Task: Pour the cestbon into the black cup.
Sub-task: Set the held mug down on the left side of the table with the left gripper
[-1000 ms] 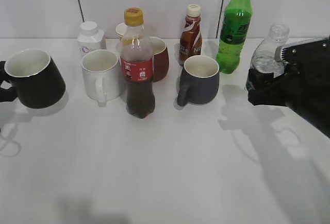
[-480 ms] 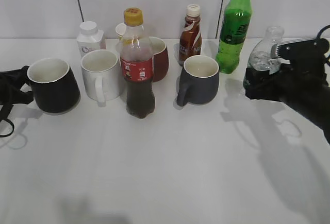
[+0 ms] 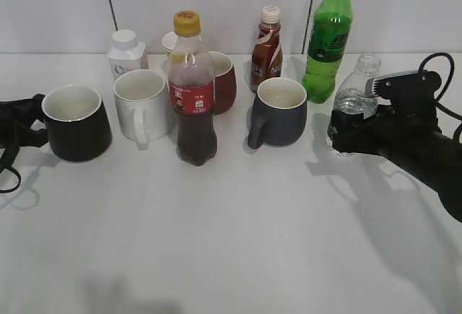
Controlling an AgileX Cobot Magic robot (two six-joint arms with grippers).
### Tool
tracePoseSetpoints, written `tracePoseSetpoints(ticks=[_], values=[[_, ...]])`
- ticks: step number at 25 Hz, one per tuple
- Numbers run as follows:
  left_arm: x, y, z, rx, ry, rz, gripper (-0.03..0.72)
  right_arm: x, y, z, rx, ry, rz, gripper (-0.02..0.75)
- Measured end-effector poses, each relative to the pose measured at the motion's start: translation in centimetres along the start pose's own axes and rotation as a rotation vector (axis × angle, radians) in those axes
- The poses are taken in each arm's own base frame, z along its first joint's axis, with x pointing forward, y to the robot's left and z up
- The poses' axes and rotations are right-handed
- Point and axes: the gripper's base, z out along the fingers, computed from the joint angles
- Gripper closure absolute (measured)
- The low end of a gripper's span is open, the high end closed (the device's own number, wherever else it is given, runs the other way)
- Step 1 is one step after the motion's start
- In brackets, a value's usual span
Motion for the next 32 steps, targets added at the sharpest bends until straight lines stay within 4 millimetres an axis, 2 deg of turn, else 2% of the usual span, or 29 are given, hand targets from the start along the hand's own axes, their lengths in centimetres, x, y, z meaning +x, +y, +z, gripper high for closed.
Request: tracePoseSetpoints(ticks=[4, 6, 9, 14, 19, 26, 29, 32], values=[[-0.1, 0.0, 0.0, -0.001, -0.012, -0.015, 0.470, 0.0, 0.1, 0.0, -0.008, 0.000, -0.003, 0.244], [-0.2, 0.0, 0.0, -0.003, -0.017, -0.019, 0.426, 0.0, 0.1, 0.0, -0.008, 0.000, -0.003, 0.244], [-0.4, 0.1, 0.0, -0.004, -0.035, -0.022, 0.404, 0.0, 0.1, 0.0, -0.008, 0.001, -0.003, 0.239], [-0.4, 0.1, 0.0, -0.004, -0.042, -0.023, 0.393, 0.0, 0.1, 0.0, -0.008, 0.006, -0.003, 0.168], [-1.2, 0.2, -0.2, -0.009, -0.059, -0.014, 0.377, -0.2, 0.1, 0.0, -0.008, 0.004, -0.003, 0.153], [-3.0, 0.4, -1.3, -0.030, -0.029, 0.013, 0.353, -2.9, -0.1, -1.0, 0.001, -0.060, 0.003, 0.134], [-4.0, 0.1, -2.5, -0.036, -0.044, 0.023, 0.341, -4.3, -0.2, -1.6, 0.018, -0.081, 0.014, 0.129], [-5.2, -0.1, -4.1, -0.045, -0.071, 0.036, 0.337, -6.7, -0.4, -2.9, 0.028, -0.131, 0.019, 0.126]])
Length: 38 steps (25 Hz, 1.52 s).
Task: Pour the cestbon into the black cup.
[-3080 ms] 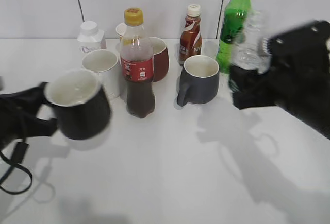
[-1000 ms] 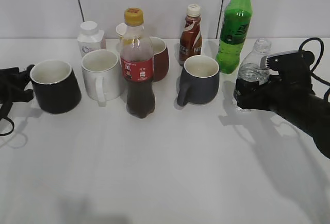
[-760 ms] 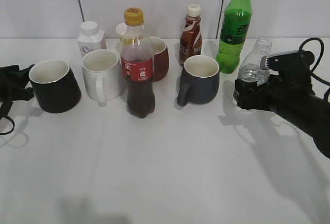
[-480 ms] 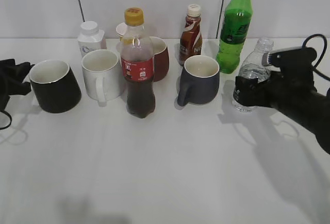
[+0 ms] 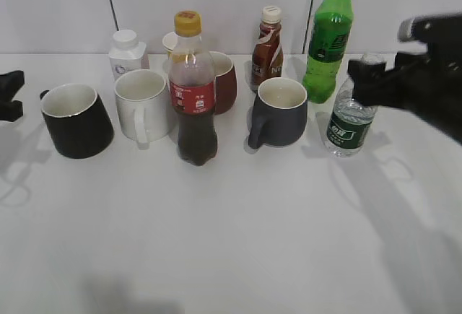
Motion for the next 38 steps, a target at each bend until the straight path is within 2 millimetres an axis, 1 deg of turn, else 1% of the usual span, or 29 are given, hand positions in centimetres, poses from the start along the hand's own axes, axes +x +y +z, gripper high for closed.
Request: tracePoseSetpoints(ticks=[2, 4, 5, 7, 9, 12, 14, 16, 18, 19, 20, 23, 25, 27, 29, 30, 31, 33, 35, 38], values=[[-1.0, 0.0, -1.1, -0.012, 0.012, 0.013, 0.337, -1.9, 0.0, -0.9, 0.001, -0.025, -0.003, 0.127], [-2.7, 0.0, -2.5, -0.033, 0.032, 0.007, 0.337, -4.0, -0.1, -2.2, -0.001, -0.050, -0.010, 0.125], [-3.7, -0.1, -3.4, -0.047, 0.044, -0.010, 0.337, -5.3, -0.1, -3.1, -0.003, -0.066, -0.010, 0.125], [-5.5, -0.3, -5.2, -0.073, 0.064, -0.048, 0.336, -7.0, -0.1, -4.6, -0.007, -0.054, -0.010, 0.125], [-6.8, -0.7, -7.3, -0.102, 0.117, -0.083, 0.335, -8.4, -0.1, -6.2, -0.018, -0.014, -0.020, 0.125], [-8.4, -1.7, -11.2, -0.144, 0.185, -0.118, 0.319, -10.4, 0.0, -9.2, -0.035, 0.013, -0.063, 0.129], [-9.0, -2.3, -13.8, -0.160, 0.220, -0.187, 0.285, -11.9, -0.1, -12.0, -0.037, 0.012, -0.084, 0.134], [-9.4, -2.9, -16.9, -0.157, 0.231, -0.262, 0.245, -12.6, -0.2, -14.9, -0.035, 0.044, -0.082, 0.138], [-9.4, -3.5, -19.4, -0.140, 0.245, -0.324, 0.218, -12.8, -0.4, -18.0, -0.033, 0.076, -0.085, 0.139], [-9.1, -3.8, -20.6, -0.132, 0.268, -0.337, 0.211, -12.6, -0.5, -19.6, -0.033, 0.111, -0.085, 0.140], [-8.8, -4.0, -21.8, -0.126, 0.303, -0.336, 0.207, -12.1, -0.5, -20.6, -0.033, 0.175, -0.085, 0.141], [-8.7, -4.3, -25.4, -0.119, 0.334, -0.309, 0.204, -10.6, -0.7, -24.0, -0.032, 0.312, -0.081, 0.143], [-8.9, -4.5, -27.8, -0.116, 0.317, -0.279, 0.204, -9.7, -0.8, -26.3, -0.030, 0.368, -0.083, 0.145], [-8.2, -4.7, -29.7, -0.114, 0.349, -0.252, 0.204, -8.7, -1.0, -28.1, -0.013, 0.433, -0.091, 0.145], [-7.1, -4.9, -31.0, -0.114, 0.393, -0.245, 0.204, -7.4, -1.4, -29.4, 0.020, 0.461, -0.098, 0.145], [-6.7, -5.0, -31.6, -0.114, 0.397, -0.243, 0.204, -6.7, -1.6, -29.8, 0.036, 0.472, -0.102, 0.145], [-6.5, -5.1, -32.0, -0.113, 0.385, -0.243, 0.204, -6.0, -1.6, -30.0, 0.047, 0.477, -0.100, 0.145], [-6.2, -5.2, -32.9, -0.114, 0.327, -0.243, 0.204, -5.4, -1.7, -30.5, 0.050, 0.420, -0.090, 0.145], [-6.3, -5.2, -33.0, -0.113, 0.289, -0.236, 0.204, -5.1, -1.7, -30.7, 0.050, 0.397, -0.085, 0.145], [-6.2, -5.3, -32.2, -0.098, 0.239, -0.216, 0.204, -5.1, -1.7, -30.8, 0.052, 0.386, -0.080, 0.145]])
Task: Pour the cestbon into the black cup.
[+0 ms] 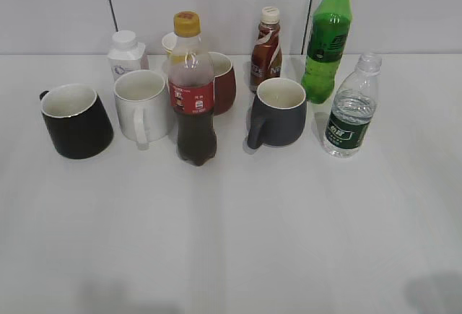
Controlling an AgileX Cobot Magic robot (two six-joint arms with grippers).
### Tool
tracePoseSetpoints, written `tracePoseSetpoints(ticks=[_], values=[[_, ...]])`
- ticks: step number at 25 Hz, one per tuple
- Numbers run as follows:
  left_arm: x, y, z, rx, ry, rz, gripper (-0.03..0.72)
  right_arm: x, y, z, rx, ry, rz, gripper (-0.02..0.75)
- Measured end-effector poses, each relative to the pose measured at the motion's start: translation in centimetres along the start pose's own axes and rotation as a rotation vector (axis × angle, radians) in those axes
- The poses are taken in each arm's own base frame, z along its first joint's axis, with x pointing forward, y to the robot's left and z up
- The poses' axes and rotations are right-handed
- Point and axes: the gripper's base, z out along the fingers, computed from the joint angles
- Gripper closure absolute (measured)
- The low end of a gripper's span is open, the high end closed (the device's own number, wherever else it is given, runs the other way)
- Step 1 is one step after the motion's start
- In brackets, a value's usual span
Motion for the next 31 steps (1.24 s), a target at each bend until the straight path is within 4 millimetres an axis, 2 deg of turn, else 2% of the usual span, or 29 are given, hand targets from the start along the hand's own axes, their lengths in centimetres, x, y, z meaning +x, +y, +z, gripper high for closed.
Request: tracePoseSetpoints(ticks=[10, 15, 18, 31], values=[[0.0, -0.2, 0.3, 0.020, -0.011, 0.012, 0.204, -0.1, 0.0, 0.0, 0.008, -0.011, 0.006, 0.146], [0.0, -0.3, 0.3, -0.025, -0.016, -0.010, 0.218, 1.1, 0.0, -1.9, 0.154, -0.122, 0.097, 0.147], [0.0, -0.3, 0.3, -0.038, -0.020, -0.018, 0.235, 1.3, 0.0, -2.2, 0.202, -0.137, 0.122, 0.148], [0.0, -0.3, 0.3, -0.041, -0.021, -0.018, 0.287, 1.3, 0.1, -2.2, 0.202, -0.140, 0.125, 0.148]])
